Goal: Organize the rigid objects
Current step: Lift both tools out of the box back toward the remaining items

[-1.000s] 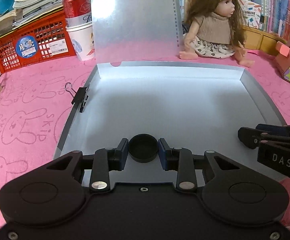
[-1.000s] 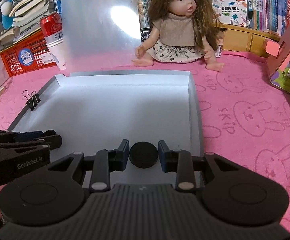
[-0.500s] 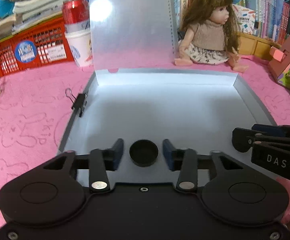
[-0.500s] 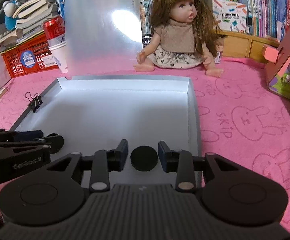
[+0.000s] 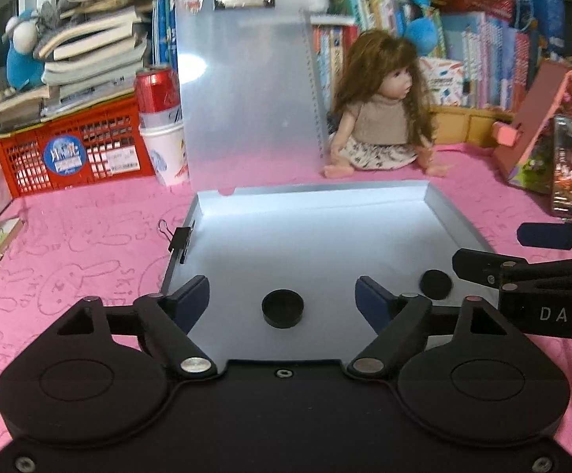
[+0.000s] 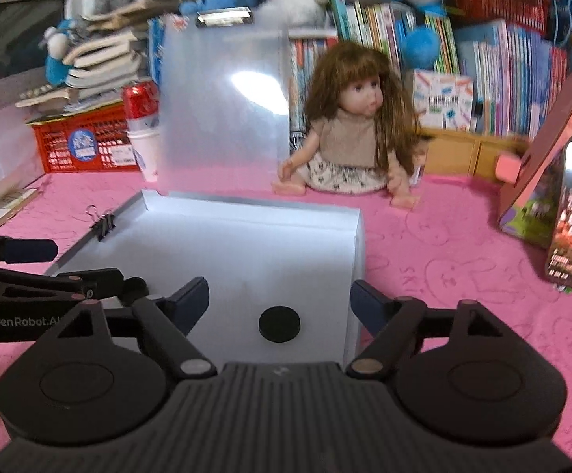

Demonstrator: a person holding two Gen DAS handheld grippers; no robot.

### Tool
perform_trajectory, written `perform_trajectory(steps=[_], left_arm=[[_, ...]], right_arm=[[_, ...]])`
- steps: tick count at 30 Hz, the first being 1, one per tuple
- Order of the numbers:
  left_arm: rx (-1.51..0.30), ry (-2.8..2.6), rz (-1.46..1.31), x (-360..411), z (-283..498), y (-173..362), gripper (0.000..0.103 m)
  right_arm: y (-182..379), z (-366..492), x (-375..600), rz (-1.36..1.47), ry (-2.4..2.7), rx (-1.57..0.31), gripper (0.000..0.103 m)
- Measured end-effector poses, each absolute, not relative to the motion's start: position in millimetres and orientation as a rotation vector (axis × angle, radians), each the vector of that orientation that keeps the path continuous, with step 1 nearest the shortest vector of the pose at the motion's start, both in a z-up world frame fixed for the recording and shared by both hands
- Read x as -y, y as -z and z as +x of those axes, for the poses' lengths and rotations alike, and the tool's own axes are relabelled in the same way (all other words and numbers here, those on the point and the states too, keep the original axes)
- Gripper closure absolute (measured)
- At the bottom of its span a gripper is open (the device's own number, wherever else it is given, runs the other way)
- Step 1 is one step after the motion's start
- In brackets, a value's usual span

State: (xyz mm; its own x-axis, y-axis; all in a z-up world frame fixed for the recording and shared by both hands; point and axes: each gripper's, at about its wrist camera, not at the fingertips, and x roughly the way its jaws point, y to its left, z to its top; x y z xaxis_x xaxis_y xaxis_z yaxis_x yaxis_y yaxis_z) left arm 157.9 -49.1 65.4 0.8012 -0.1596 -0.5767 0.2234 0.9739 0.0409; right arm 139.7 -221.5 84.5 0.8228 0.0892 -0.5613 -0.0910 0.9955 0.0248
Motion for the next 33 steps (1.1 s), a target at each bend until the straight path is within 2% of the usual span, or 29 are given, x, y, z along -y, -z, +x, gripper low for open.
perform_trajectory(steps=[11, 33], left_arm=[[-0.541, 0.261, 0.102, 39.8, 99.3, -68.9, 0.018], [-0.563, 0.216, 0.068, -7.5, 20.6, -27.6, 0.018]], right_arm=[[-90.9, 88.1, 220.4, -0.027, -0.135, -0.492, 0.008], [-45.4, 0.7, 237.8, -0.092, -0.060, -0.404, 0.007]])
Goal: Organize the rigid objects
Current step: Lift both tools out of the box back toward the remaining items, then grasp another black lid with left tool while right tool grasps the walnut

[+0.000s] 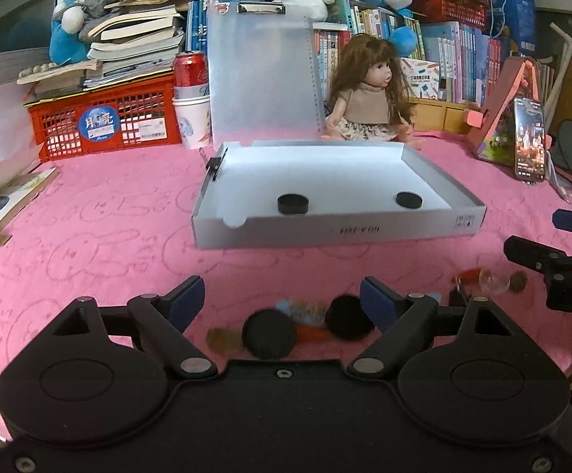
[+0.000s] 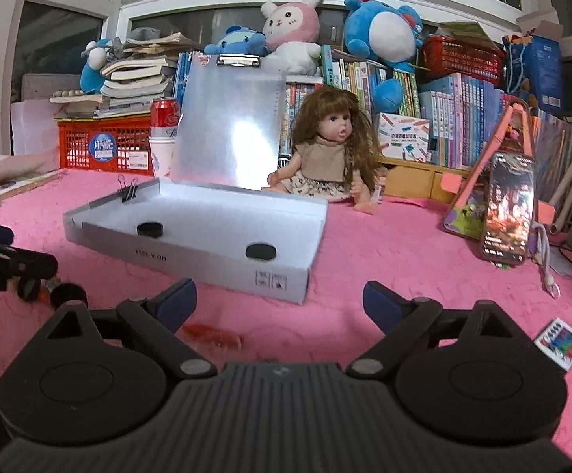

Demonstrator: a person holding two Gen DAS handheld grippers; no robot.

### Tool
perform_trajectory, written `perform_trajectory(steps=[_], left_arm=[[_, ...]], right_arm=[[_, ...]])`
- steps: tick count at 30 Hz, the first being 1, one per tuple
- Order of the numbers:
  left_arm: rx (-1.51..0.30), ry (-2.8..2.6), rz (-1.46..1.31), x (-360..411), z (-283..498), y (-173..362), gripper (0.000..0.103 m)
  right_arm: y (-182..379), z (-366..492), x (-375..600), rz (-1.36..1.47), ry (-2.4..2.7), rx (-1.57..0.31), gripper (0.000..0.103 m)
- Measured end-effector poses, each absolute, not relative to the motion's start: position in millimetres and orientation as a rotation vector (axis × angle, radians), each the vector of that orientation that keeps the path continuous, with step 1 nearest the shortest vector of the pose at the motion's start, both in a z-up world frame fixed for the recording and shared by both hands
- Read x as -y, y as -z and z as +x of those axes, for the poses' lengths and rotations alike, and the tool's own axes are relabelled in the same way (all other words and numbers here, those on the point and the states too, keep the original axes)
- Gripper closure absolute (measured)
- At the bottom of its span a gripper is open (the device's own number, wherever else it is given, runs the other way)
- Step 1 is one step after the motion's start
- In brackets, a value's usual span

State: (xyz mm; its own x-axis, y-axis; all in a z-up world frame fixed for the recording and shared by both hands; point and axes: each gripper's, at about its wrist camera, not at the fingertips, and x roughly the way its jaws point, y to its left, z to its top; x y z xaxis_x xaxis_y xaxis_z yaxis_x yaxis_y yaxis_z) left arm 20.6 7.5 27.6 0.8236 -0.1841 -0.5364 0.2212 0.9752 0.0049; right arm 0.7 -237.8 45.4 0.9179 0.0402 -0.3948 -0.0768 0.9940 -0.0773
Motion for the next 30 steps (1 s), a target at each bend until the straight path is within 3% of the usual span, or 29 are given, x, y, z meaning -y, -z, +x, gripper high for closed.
perform_trajectory(steps=[3, 9, 14, 30], left_arm=[[-0.568, 0.204, 0.071, -10.9, 14.2, -22.4, 0.020], [-0.574, 0.191, 0.073, -16.2, 6.7, -16.8, 0.037], [-0.592, 0.214, 0.072, -16.1, 5.7, -17.4, 0.059], [-0.622, 0.191, 0.048, -14.1, 17.7, -7.3, 0.061]], right_arm=[[-39.7, -6.4, 239.2, -0.100, -0.060, -0.412, 0.013], [-30.1, -15.1, 240.9, -0.091, -0.061, -0.442, 0.022], [-24.1, -16.5, 240.2, -0.088, -0.064, -0.471, 0.035], [-18.5, -8.3, 238.8, -0.051, -0.057, -0.495, 0.062]])
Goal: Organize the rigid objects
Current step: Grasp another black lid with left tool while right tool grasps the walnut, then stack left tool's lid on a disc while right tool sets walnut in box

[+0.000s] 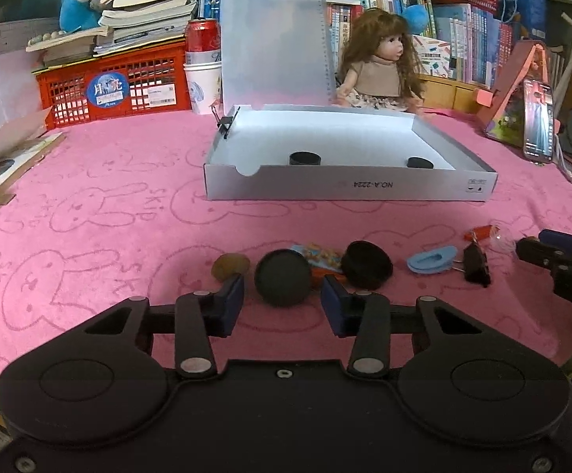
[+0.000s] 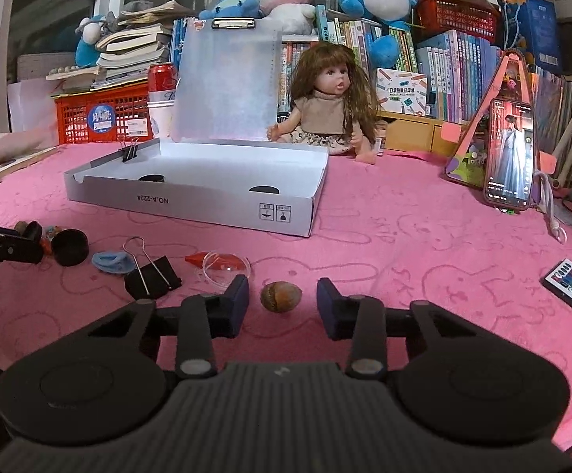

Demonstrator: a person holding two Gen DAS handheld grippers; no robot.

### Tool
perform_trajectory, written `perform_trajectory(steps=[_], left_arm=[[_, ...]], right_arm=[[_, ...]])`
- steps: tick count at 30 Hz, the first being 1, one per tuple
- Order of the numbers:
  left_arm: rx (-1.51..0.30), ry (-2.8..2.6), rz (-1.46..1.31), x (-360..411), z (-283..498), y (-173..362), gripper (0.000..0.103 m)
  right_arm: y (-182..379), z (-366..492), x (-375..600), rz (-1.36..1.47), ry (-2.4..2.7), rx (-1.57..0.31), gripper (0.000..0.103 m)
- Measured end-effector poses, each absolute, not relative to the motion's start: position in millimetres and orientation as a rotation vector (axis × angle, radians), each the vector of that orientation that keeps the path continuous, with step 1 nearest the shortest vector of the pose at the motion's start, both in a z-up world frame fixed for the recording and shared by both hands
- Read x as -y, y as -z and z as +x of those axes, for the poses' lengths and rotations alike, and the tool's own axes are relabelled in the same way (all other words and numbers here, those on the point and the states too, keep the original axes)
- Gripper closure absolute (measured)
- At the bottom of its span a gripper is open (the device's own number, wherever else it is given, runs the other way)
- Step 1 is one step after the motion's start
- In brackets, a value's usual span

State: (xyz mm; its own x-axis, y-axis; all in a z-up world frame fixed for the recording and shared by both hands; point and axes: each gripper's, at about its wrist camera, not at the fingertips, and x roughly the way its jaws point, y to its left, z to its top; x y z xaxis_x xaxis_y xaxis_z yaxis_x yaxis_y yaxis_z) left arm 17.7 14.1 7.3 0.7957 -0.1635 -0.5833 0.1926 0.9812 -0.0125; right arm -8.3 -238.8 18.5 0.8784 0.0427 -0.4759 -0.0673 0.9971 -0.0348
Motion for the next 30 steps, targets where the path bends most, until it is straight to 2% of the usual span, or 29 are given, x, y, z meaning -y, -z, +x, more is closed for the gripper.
perform_trajectory(steps=[7, 9, 10, 30], left_arm=[[-0.615, 0.200, 0.034, -10.6, 23.7, -6.2, 0.061], [-0.612, 0.191, 0.043, -8.9, 23.6, -6.1, 0.066], [-0.610, 0.187, 0.043, -8.9, 22.9, -6.3, 0.072], [-0.580, 0.189, 0.022, -2.2, 29.4, -33.8, 0.073]], right_arm=[[-15.8, -6.8, 236.1, -0.052, -0.061, -0.505, 0.071], [-15.8, -6.9, 235.6, -0.054, -0.061, -0.503, 0.076], [-16.2, -7.0, 235.2, -0.055, -0.062, -0.503, 0.076], [-33.4, 4.1, 233.5, -0.019, -0.031, -0.501, 0.076]])
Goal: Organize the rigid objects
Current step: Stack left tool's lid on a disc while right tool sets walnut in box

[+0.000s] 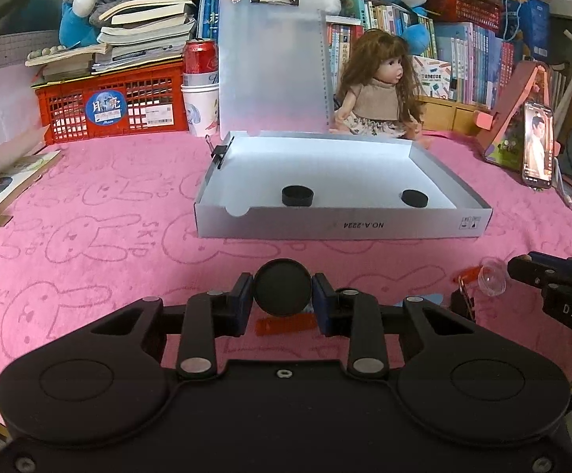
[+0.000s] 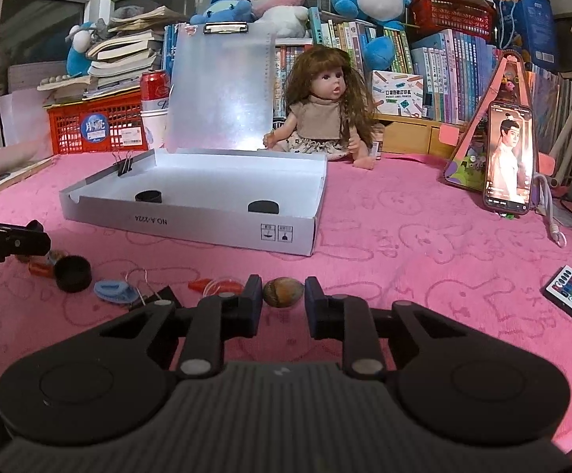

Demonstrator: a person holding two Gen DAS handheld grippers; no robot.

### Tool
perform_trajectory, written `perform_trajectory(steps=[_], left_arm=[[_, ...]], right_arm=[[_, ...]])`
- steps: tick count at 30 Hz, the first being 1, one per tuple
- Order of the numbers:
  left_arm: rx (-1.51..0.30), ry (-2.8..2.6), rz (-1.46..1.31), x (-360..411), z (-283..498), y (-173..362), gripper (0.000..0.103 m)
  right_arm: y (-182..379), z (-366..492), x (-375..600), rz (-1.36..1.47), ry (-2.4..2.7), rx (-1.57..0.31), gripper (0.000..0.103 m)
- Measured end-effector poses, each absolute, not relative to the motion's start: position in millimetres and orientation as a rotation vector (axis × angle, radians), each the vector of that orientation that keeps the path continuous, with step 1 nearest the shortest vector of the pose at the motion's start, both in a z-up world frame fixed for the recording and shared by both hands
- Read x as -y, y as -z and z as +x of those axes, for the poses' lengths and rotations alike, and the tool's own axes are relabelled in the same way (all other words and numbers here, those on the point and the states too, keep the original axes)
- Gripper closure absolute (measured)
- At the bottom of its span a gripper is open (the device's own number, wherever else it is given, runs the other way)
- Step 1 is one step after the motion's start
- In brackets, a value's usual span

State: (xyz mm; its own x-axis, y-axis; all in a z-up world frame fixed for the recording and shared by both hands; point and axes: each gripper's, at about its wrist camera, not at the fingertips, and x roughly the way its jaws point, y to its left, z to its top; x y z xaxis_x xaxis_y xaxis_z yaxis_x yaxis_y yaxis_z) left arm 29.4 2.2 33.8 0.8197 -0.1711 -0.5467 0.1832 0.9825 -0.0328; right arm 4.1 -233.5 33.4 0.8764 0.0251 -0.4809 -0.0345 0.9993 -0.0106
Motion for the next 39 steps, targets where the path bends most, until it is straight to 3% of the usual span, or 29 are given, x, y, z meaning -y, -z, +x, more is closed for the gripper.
perform_trajectory(steps=[22, 39], left_arm=[[-0.604, 0.217, 0.017, 19.0, 121.6, -66.7, 0.073], [-0.757, 0.198, 0.035, 41.8, 196.2, -33.4, 0.072]], right_arm=[[-66.7, 76.9, 241.5, 0.095, -0.041, -0.553, 0.076], [-39.9, 158.2, 230.4, 0.138, -0.053, -0.778, 0.076]])
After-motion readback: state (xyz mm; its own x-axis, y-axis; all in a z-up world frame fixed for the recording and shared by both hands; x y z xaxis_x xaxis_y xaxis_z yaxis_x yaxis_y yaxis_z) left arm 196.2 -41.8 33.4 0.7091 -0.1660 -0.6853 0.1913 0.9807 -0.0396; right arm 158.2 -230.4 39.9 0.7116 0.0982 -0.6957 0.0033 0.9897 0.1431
